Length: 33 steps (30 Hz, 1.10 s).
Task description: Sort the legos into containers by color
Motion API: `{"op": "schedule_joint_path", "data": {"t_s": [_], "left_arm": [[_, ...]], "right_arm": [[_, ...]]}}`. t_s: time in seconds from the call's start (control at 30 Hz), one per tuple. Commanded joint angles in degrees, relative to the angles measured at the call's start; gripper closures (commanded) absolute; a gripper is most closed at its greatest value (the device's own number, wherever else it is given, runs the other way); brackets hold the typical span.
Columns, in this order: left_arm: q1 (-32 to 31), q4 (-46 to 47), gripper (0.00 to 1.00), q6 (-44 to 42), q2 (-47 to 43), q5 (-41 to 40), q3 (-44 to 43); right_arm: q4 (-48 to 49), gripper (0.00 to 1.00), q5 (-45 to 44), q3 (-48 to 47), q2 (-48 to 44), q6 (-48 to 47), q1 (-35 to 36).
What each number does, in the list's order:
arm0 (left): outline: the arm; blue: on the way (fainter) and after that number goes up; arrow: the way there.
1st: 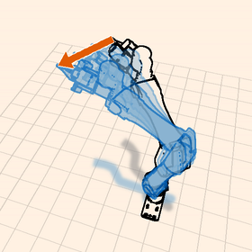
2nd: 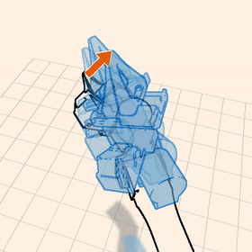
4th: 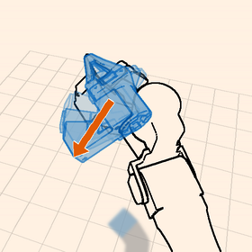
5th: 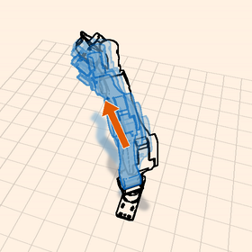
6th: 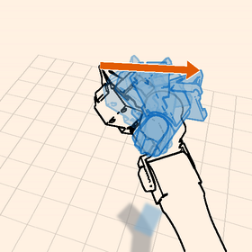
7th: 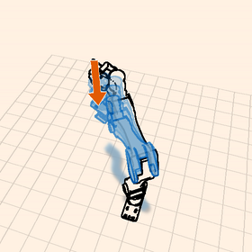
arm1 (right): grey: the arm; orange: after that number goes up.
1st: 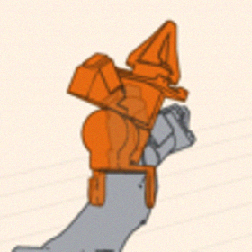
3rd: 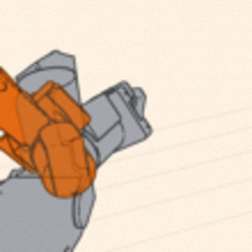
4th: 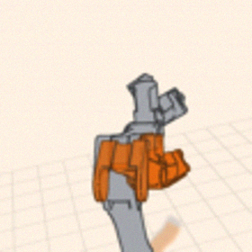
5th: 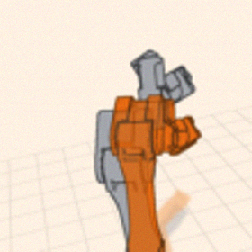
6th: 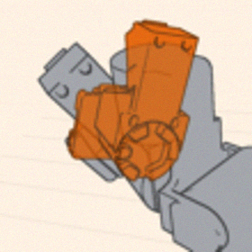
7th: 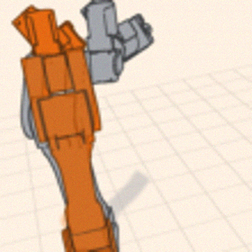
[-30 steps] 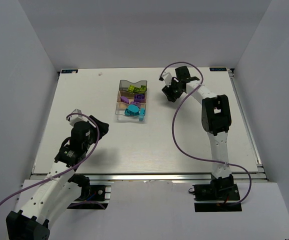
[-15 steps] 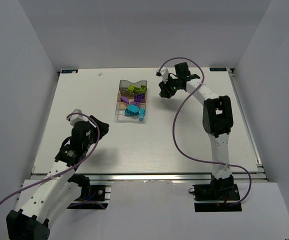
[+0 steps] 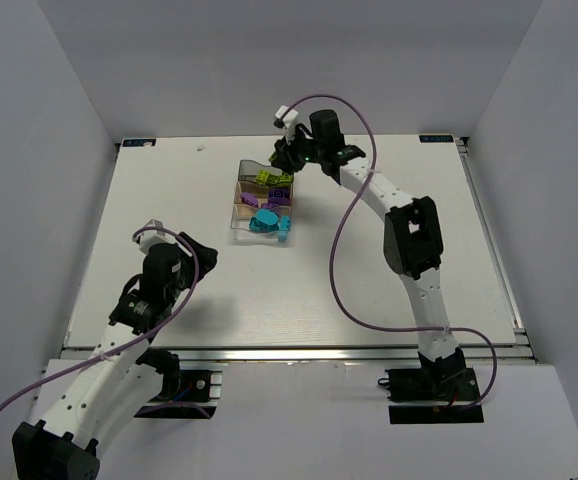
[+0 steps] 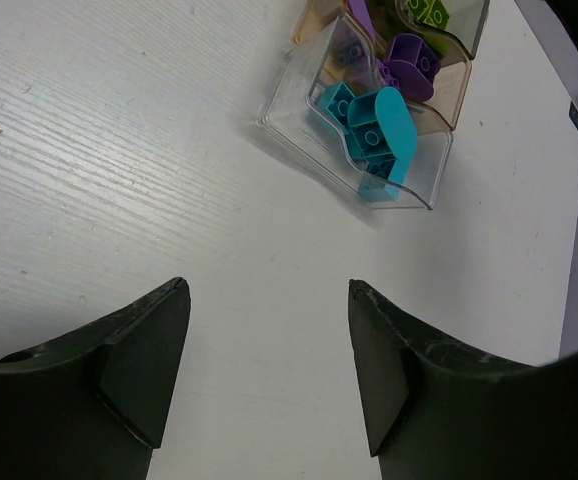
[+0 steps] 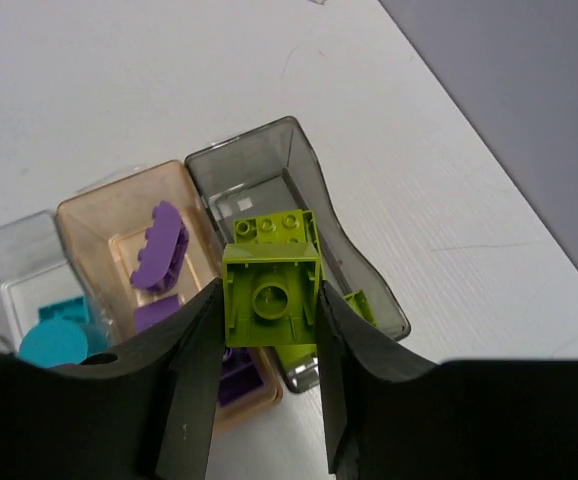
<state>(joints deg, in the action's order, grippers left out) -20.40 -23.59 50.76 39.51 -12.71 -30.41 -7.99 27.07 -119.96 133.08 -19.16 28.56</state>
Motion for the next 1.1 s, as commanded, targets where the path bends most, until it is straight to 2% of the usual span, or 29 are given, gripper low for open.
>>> {"op": "schedule_joint_path", "data": {"t_s": [0.0, 0.13, 0.23, 0.37, 0.47, 0.73, 0.77, 0.83, 0.93, 1.07], "left_arm": [[0.2, -1.3, 0.26, 0.7, -1.5, -0.6, -0.1], [0.2, -2.0, 0.26, 1.2, -2.1, -0.9, 0.1], [0.2, -2.0, 0.26, 1.4, -2.3, -1.0, 0.2], [0.2, -1.5, 0.26, 1.1, -1.9, -0.7, -0.1], [0.2, -0.9, 0.26, 0.6, -0.8, -0.6, -0.9], [0.2, 2.1, 0.26, -0.5, 1.7, 0.8, -1.8], [0.2, 2.3, 0.26, -0.8, 1.8, 1.0, -2.1], [0.2, 2.4, 0.24, -1.6, 1.9, 1.2, -3.0], [0.2, 3.5, 0.04, -2.9, 1.5, 2.0, -3.6], [0.2, 5.4, 0.02, -4.6, 1.2, 2.8, -4.6]], "right_arm": [[6.7, 1.00, -5.5, -3.1, 3.9, 4.2, -0.1], [6.7, 0.96, -6.9, -5.3, 6.1, 3.9, -0.1], [6.8, 0.88, -7.1, -3.8, 6.1, 2.8, -0.1], [6.8, 0.60, -7.3, -3.0, 6.4, 2.4, -0.1], [6.1, 0.46, -6.3, -3.5, 6.5, 1.9, -0.1], [3.2, 0.24, -5.0, -1.4, 1.7, 0.3, -0.1], [1.9, 0.13, -4.6, -1.5, 0.8, 0.3, -0.1], [-1.3, 0.11, -4.3, 0.3, -3.2, 0.8, -0.1], [-2.2, 0.11, -4.3, 6.3, -11.7, 1.6, -0.3], [-4.7, 0.11, -4.6, 17.3, -22.2, 1.6, -0.7]]}}
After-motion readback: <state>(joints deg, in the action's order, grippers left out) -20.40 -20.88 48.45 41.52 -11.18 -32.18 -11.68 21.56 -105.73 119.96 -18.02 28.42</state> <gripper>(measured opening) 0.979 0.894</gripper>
